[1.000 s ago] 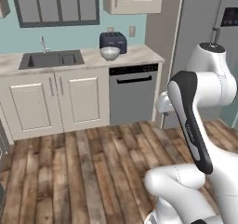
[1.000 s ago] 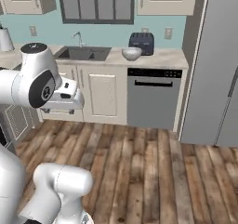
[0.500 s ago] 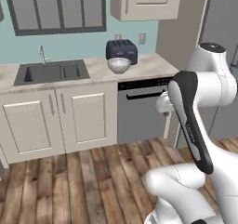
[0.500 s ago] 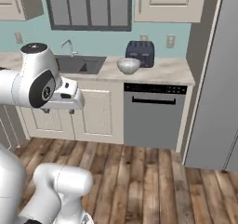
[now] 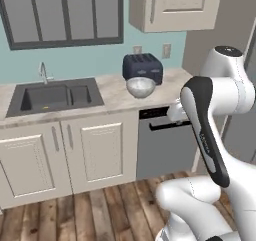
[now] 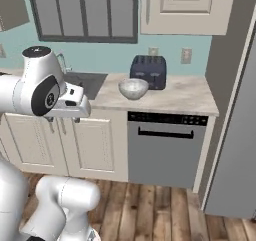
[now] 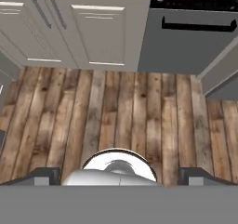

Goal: Clear the mugs and bowl far away from the sink.

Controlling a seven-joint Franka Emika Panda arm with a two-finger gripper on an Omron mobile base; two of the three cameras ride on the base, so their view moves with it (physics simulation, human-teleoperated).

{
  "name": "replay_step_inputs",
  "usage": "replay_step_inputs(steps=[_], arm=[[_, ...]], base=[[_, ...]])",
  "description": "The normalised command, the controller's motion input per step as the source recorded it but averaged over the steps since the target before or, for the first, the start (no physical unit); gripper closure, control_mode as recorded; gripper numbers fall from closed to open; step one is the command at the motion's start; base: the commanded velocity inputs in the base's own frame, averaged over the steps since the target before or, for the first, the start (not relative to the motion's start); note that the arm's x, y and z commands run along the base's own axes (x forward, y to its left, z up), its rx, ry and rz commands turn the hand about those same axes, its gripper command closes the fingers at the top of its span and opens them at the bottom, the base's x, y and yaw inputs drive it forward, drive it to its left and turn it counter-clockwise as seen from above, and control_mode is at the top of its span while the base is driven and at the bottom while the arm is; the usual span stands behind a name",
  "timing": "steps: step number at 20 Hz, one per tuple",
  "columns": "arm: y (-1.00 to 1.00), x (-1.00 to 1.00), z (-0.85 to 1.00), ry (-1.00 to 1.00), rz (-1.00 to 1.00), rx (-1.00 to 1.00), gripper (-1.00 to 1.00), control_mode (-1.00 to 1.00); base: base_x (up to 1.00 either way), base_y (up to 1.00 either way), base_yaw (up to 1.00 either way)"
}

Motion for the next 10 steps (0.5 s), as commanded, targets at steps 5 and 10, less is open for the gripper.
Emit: replay_step_inputs(steps=[5, 10], arm=[[0.00, 0.00, 0.00, 0.00, 0.00, 0.00, -1.00, 1.00], [0.00, 0.00, 0.00, 0.00, 0.00, 0.00, -1.00, 1.00]], base=[[1.00, 0.00, 0.00], [1.00, 0.00, -0.09]])
